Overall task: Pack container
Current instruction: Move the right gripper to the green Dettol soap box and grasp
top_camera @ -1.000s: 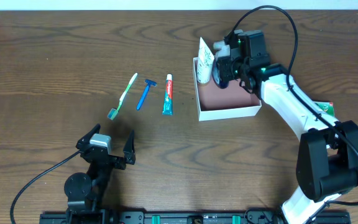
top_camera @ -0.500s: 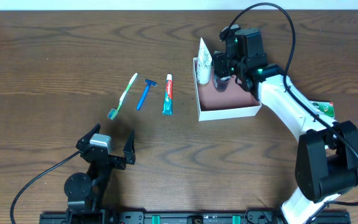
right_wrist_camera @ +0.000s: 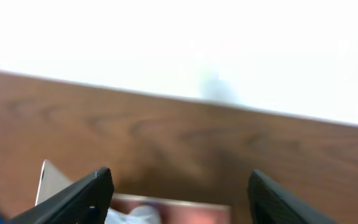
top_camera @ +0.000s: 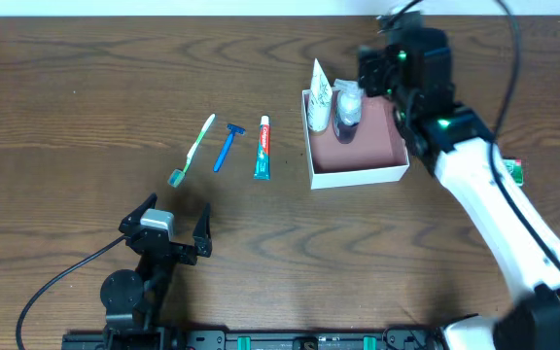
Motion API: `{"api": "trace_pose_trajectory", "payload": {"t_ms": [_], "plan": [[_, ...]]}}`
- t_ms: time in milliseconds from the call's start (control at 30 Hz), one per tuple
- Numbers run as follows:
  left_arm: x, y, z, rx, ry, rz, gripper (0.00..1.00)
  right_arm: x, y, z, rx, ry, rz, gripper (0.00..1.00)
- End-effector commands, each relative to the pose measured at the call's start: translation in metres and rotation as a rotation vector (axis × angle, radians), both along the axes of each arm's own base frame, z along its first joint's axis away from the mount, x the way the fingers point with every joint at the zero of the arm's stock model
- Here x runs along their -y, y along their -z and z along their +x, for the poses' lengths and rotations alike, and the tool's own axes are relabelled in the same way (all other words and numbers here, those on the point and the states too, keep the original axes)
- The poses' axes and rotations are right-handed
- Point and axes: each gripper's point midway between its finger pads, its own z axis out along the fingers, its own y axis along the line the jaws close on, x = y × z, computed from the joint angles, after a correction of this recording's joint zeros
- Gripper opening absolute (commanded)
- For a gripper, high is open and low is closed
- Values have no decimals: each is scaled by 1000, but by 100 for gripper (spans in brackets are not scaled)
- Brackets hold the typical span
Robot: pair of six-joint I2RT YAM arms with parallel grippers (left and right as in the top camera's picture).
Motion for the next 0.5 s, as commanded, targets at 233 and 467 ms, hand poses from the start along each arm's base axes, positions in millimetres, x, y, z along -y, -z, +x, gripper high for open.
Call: {"api": "trace_pose_trajectory", "payload": {"t_ms": [233, 467], "plan": [[1, 15, 0, -34, 7, 0, 98, 159, -21, -79, -106, 600, -84, 91], [1, 15, 0, -34, 7, 0, 98, 217, 63, -125, -432, 880, 438, 99]]}}
